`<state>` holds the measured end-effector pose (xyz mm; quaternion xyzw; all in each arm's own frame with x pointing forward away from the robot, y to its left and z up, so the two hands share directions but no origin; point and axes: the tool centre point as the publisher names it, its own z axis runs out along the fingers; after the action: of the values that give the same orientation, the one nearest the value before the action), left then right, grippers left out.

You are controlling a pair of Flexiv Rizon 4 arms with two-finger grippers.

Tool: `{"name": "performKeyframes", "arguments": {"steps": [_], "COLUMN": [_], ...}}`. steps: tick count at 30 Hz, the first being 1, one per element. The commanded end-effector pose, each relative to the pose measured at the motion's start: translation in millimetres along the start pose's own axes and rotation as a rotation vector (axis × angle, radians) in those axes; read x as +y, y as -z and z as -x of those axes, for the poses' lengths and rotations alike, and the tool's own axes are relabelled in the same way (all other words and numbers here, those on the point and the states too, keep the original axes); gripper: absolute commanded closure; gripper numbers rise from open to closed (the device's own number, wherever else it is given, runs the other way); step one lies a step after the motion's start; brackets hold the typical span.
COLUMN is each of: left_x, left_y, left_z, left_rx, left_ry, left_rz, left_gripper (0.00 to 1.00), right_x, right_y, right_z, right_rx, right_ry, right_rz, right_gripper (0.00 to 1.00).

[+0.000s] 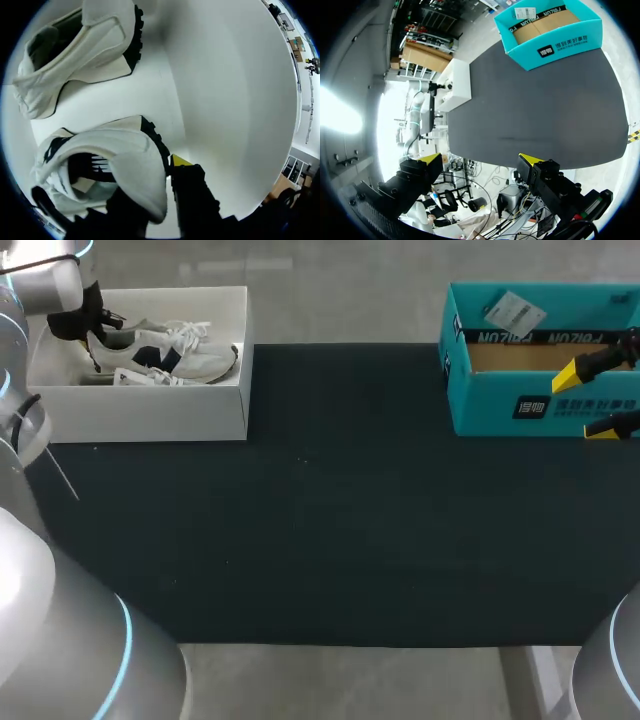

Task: Take the shoe out of the shoebox, open the shoe tongue, remove and reinsert the insole, then place the shoe into the shoebox

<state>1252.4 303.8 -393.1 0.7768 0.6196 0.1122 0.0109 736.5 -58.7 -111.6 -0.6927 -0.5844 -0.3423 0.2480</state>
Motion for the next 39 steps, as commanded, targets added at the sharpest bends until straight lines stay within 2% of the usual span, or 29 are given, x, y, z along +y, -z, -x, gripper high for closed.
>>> {"name": "performKeyframes", "arguments": {"steps": [1,5,6,7,8,12,21,31,39], "left_x": [23.7,20.7,19.5,17.9,16.1,8.9,-13.9,-40.6,-60.9], "left_y": [-13.3,-10.4,-8.4,-5.4,-1.9,14.3,52.8,100.3,126.4], "left_z": [-11.0,-11.9,-11.9,-12.1,-12.1,-11.5,-7.5,2.2,3.2], "left_rx": [-0.014,-0.014,-0.013,-0.014,-0.022,-0.019,-0.078,-0.139,-0.112], "left_ry": [-0.011,-0.018,-0.013,-0.011,-0.008,0.023,0.11,0.151,0.129], "left_rz": [-0.048,-0.053,-0.052,-0.055,-0.055,-0.05,-0.103,-0.074,-0.091], "left_gripper": [1.0,1.0,0.87,0.53,0.0,0.0,0.0,0.0,0.0], "right_x": [-0.5,-0.5,-0.5,-0.5,-0.5,-0.5,-0.5,-0.5,-0.5], "right_y": [-0.6,-0.6,-0.6,-0.6,-0.6,-0.6,-0.6,-0.6,-0.6], "right_z": [0.4,0.4,0.4,0.4,0.4,0.4,0.4,0.4,0.4], "right_rx": [-0.002,-0.002,-0.002,-0.002,-0.002,-0.002,-0.002,-0.002,-0.002], "right_ry": [-0.001,-0.001,-0.001,-0.001,-0.001,-0.001,-0.001,-0.001,-0.001], "right_rz": [0.002,0.002,0.002,0.002,0.002,0.002,0.002,0.002,0.002], "right_gripper": [0.0,0.0,0.0,0.0,0.0,0.0,0.0,0.0,0.0]}}
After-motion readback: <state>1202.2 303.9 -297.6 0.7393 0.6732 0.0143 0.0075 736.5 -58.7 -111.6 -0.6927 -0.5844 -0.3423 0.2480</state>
